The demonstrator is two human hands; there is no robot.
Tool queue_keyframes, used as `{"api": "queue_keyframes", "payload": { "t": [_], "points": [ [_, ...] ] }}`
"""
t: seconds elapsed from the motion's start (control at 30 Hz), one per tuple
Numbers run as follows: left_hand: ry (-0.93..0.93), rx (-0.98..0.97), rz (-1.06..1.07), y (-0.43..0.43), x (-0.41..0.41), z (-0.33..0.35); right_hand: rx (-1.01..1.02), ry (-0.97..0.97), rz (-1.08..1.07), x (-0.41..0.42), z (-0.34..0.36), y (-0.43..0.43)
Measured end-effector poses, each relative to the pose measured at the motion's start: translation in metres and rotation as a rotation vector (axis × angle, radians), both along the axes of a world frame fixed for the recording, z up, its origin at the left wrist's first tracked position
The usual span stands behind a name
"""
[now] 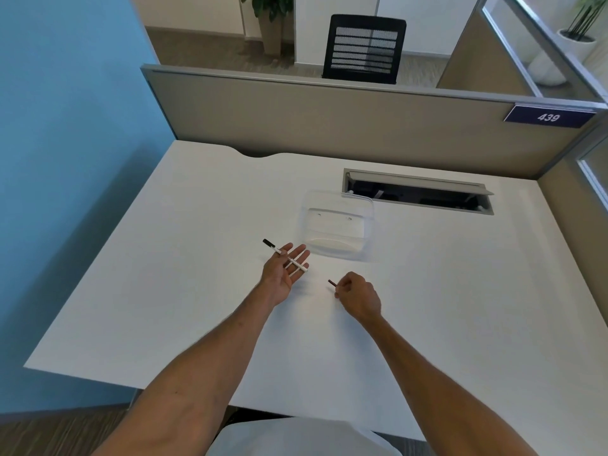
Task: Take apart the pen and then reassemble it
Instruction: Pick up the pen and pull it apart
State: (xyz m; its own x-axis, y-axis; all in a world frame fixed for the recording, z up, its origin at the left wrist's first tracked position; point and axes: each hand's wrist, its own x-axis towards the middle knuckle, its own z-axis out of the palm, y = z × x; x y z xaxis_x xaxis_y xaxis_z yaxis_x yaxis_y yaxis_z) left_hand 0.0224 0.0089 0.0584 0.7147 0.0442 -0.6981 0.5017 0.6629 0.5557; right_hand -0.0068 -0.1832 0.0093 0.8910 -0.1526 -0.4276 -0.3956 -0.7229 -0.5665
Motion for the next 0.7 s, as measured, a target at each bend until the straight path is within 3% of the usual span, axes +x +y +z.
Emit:
{"api": "queue_keyframes", "payload": {
  "t": [0.3, 0.5, 0.7],
  "points": [
    [-0.012, 0.026, -0.068, 0.001, 0.006, -0.009, -0.169, -0.04, -0.028, -0.004, -0.013, -0.001],
    [-0.028, 0.025, -0.079, 0.003, 0.01, -0.006, -0.316, -0.116, 0.131, 0.009, -0.011, -0.002],
    [-0.02, 0.046, -0.069, 0.006, 0.013, -0.008, -0.318, -0.061, 0.069, 0.016, -0.011, 0.002]
  ]
}}
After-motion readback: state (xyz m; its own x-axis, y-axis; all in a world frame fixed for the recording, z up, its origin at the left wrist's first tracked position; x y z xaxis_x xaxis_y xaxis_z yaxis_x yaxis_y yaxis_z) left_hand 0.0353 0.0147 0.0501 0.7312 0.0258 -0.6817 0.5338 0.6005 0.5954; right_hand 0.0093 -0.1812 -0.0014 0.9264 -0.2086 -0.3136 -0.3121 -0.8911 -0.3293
